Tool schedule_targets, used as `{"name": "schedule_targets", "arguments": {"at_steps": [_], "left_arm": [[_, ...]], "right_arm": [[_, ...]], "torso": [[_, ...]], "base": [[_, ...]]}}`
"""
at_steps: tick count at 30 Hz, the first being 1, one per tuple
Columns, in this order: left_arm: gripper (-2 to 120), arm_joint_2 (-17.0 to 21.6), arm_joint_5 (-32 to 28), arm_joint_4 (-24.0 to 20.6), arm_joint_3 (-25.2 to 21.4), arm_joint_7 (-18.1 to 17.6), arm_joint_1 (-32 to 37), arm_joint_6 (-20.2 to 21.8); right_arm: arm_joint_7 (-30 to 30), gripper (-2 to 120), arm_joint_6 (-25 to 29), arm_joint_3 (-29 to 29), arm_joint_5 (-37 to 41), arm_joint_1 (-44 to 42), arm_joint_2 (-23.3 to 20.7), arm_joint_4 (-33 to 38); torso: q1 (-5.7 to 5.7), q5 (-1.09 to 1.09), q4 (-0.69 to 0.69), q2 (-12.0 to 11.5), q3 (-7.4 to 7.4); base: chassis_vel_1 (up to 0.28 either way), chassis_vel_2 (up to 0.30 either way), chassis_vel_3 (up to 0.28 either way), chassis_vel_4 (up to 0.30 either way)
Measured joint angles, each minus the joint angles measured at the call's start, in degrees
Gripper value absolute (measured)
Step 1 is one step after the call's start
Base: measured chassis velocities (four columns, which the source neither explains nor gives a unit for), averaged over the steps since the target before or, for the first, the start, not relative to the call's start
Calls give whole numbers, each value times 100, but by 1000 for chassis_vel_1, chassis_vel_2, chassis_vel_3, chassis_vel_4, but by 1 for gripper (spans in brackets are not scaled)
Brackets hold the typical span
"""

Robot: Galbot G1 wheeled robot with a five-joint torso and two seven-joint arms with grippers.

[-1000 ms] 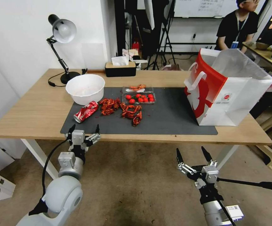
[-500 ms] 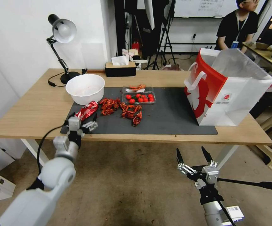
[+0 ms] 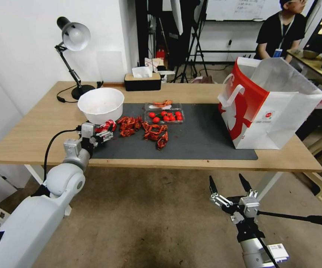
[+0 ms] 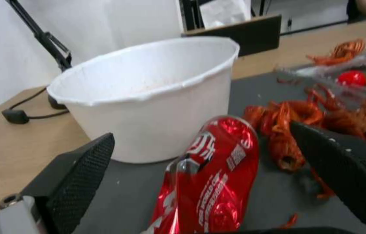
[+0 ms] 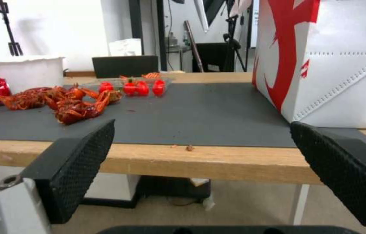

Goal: Pick up the trash from the table and place it into the takeout bag.

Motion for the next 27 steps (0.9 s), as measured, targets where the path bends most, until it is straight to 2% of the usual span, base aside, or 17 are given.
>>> {"name": "schedule_targets", "arguments": {"at_steps": [2, 4, 16, 24, 26, 27], "left_arm": [[100, 14, 0, 28, 21, 11, -35, 93], [100, 54, -49, 85, 89, 48, -155, 417], [100, 168, -364, 144, 144, 227, -378, 1070], [99, 179, -439, 133, 147, 249, -395, 1201], [97, 177, -440, 139, 153, 225, -394, 1228], [92, 177, -440, 143, 154, 218, -393, 1250]], "right_arm": [[0, 100, 0, 1, 1, -4, 0, -2], [0, 100, -2, 3, 1, -5, 2, -6], [2, 100, -8, 0, 1, 4, 26, -32], [2, 100, -7, -3, -1, 5, 42, -49], [3, 100, -7, -3, -2, 5, 41, -50], [4, 100, -7, -3, -2, 5, 40, -50]], "torso": [[0, 0, 0, 0, 0], [0, 0, 0, 0, 0], [0, 1, 0, 1, 0], [0, 0, 0, 1, 0], [0, 0, 0, 1, 0], [0, 1, 0, 1, 0]], "base": [[0, 0, 0, 0], [0, 0, 0, 0], [0, 0, 0, 0], [0, 0, 0, 0], [0, 0, 0, 0], [0, 0, 0, 0]]}}
